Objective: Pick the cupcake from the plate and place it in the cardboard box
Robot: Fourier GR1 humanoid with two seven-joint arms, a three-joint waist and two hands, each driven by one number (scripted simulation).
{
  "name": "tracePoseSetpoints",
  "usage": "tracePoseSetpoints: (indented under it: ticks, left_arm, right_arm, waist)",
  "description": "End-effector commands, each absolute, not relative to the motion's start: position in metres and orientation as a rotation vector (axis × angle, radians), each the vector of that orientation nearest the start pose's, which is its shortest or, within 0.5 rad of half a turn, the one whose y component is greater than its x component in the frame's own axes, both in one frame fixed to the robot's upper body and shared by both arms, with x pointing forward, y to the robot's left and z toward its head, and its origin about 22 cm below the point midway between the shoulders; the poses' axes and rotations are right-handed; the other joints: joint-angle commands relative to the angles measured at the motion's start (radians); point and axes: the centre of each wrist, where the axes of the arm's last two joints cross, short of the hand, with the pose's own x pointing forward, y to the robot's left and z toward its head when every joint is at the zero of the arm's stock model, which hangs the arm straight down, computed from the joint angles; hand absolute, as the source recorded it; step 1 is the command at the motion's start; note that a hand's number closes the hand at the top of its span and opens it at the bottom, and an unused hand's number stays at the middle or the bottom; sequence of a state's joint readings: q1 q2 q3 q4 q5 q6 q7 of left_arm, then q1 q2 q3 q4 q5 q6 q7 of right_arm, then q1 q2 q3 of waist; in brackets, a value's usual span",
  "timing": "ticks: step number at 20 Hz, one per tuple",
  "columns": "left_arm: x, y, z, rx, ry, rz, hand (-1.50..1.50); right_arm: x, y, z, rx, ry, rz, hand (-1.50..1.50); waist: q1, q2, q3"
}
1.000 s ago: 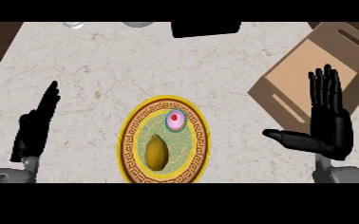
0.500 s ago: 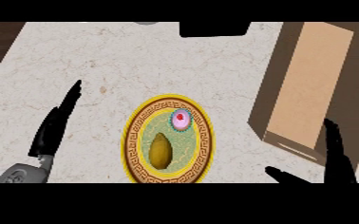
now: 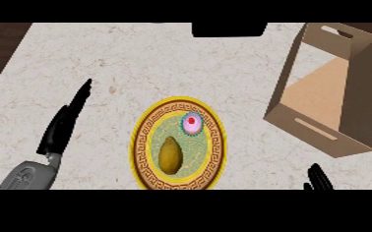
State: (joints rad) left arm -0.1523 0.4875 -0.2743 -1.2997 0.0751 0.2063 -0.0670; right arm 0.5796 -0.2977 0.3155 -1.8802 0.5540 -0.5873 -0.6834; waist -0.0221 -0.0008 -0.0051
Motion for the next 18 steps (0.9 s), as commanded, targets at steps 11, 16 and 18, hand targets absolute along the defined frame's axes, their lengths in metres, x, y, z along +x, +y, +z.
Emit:
tracePoseSetpoints:
  ticks: [11,16,18]
  left_arm:
    - [0.271,0.279,-0.014,0.326,-1.485,-0.413,0.0]
    - [0.282,0.288,-0.017,0.319,-1.467,-0.427,0.0]
    - [0.283,0.284,-0.013,0.318,-1.473,-0.407,0.0]
  right_arm:
    - [0.09,-0.158,0.049,-0.985,-1.692,0.819,-1.5]
    - [0.105,-0.124,0.056,-0.92,-1.651,0.858,-1.5]
    - [0.129,-0.113,0.056,-0.92,-1.639,0.861,-1.5]
  waist:
    - [0.021,0.003,0.003]
    - [0.017,0.003,0.004]
    - [0.023,0.003,0.004]
